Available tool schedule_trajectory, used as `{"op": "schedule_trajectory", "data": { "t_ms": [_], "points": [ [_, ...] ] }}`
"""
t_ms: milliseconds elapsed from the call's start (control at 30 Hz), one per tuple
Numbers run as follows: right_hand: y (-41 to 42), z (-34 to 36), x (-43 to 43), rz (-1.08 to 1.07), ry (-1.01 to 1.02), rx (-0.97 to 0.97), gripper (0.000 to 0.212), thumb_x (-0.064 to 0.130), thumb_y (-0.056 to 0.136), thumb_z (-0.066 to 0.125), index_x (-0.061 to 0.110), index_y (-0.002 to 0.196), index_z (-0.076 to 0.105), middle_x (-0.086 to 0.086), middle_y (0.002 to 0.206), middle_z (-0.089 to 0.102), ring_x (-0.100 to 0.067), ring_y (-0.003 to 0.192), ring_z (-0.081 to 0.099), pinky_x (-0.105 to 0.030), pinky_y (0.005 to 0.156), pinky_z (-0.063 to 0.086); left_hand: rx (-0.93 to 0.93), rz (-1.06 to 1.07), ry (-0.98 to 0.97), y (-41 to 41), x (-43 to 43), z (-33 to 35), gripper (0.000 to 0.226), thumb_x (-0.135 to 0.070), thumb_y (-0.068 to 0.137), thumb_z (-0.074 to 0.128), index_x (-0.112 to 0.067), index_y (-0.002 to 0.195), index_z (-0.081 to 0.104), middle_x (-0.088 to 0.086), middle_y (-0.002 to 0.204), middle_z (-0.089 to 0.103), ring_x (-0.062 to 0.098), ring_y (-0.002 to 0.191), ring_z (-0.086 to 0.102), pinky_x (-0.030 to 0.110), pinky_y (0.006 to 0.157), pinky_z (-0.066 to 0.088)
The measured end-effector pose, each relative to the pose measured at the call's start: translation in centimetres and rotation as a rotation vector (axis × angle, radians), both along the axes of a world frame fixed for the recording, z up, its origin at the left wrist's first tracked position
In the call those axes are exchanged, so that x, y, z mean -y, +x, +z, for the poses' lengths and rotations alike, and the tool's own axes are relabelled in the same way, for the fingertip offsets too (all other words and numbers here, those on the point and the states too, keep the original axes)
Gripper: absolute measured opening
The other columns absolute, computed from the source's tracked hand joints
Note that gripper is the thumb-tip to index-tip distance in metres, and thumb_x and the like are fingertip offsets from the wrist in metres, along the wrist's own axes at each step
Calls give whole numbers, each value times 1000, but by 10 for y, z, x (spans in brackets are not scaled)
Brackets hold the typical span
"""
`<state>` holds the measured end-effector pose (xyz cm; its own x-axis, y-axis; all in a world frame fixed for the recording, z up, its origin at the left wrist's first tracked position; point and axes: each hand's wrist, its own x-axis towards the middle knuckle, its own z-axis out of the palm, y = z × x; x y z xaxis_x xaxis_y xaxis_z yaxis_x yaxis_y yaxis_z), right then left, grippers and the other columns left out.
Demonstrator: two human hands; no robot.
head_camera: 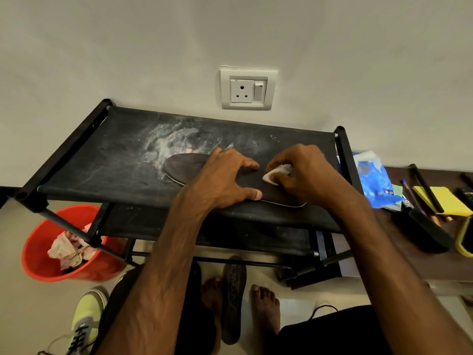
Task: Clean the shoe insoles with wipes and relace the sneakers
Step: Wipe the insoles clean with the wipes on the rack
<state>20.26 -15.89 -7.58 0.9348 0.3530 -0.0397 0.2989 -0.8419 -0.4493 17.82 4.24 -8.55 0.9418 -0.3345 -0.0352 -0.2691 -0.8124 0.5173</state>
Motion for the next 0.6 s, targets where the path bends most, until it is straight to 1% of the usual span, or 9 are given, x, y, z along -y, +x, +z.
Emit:
{"op": "schedule_trajectory", "data": {
  "t_ms": [67,133,233,300,400,467,600],
  "points": [
    [-2,0,-6,38,-13,-31,18,16,88,72,25,101,80,-6,108,74,-21,98,66,-40,87,59,-11,19,9,2,1,-5,69,-51,78,80,-29,140,58,-5,140,55,18,138,38,32,118,19],
    [-5,1,-9,79,-18,-66,15,18,88,74,25,99,81,-5,104,75,-19,95,68,-41,85,60,-21,43,6,4,0,-9,71,-55,74,81,-33,138,59,-5,139,56,21,137,38,40,118,26],
    [-10,7,-8,138,-13,-114,14,17,87,76,26,96,81,0,95,76,-12,85,69,-37,78,62,-35,64,-8,6,0,-11,73,-55,71,84,-35,137,60,-8,137,58,21,135,39,38,115,29],
    [-13,11,-7,148,-14,-126,10,21,86,79,29,91,79,1,90,76,-9,79,69,-30,73,61,-43,70,-16,6,2,-10,73,-54,71,84,-35,137,59,-9,137,58,20,136,38,38,114,29],
    [-13,17,0,92,-10,-147,6,27,82,82,29,87,81,5,84,76,-7,75,70,-24,69,60,-46,72,-18,4,2,-6,70,-52,73,83,-35,137,59,-9,140,57,21,137,36,35,112,28],
    [-11,21,11,48,-13,-169,5,28,80,85,27,84,83,8,78,76,-4,72,71,-22,66,59,-62,88,-38,2,1,-4,69,-49,75,84,-35,137,60,-8,140,55,22,137,34,35,112,29],
    [-12,27,33,18,-58,-200,5,23,77,87,26,76,83,10,68,75,-3,67,71,-33,72,62,-69,91,-50,0,2,-3,68,-48,74,85,-35,136,60,-7,140,55,22,136,35,36,115,29]
  ]
}}
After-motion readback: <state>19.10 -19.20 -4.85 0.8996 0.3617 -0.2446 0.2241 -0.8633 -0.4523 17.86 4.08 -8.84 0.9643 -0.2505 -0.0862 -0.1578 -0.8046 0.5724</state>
